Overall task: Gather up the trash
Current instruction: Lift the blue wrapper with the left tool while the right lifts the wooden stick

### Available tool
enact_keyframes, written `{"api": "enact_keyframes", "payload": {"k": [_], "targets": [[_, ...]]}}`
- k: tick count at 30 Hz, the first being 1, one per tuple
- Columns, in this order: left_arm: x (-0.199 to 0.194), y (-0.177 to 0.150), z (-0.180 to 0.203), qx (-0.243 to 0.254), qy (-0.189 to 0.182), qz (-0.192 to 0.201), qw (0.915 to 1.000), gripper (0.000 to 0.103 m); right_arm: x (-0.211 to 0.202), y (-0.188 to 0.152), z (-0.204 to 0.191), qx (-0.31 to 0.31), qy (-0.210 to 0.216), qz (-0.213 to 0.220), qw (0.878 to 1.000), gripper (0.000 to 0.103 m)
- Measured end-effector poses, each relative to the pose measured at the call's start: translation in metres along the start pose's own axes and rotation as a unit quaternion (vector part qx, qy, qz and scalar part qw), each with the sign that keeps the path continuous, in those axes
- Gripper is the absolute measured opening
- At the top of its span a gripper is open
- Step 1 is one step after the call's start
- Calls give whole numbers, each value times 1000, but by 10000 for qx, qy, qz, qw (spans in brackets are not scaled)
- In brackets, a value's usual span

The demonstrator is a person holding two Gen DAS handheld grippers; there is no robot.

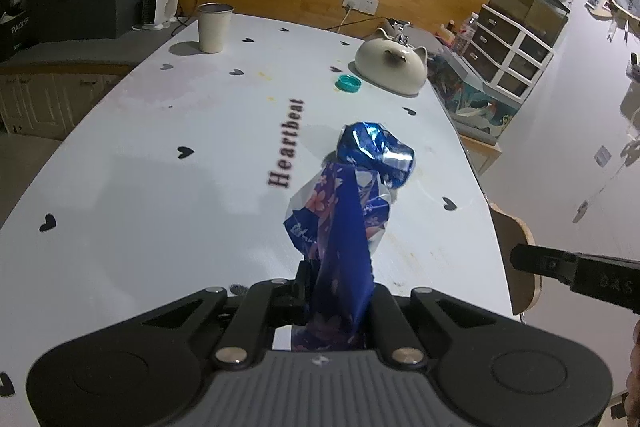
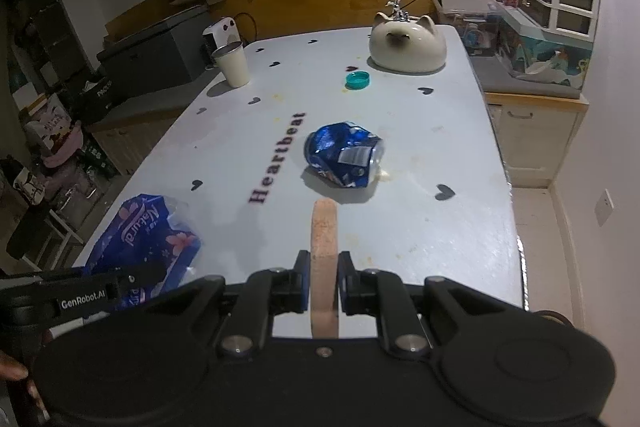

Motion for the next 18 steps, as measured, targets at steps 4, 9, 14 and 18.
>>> {"api": "enact_keyframes", "payload": {"k": [4,9,14,18], "targets": [[1,-9,15,65,12,-51,10000,8,-9,-9,9,-63,-73,24,10000,14],[5,-19,37,118,53,-99,9999,8,-19,-20,29,-44,-75,43,10000,14],[14,-25,68,184,132,-129,9997,8,-27,-28,59,-2,-43,103,9999,14],[29,-27,99,250,182,-153,9994,8,-28,-30,92,52,-15,132,9999,14]]}}
Point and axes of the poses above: each gripper's, at about its wrist camera, not at the fingertips, and x roughly the way its jaws point, z to its right, y to its top, the point moved 2 cm from there along x, roughly the way its jaws point, and after that the axes turned 12 degrees about -y, right-handed, at the moved point
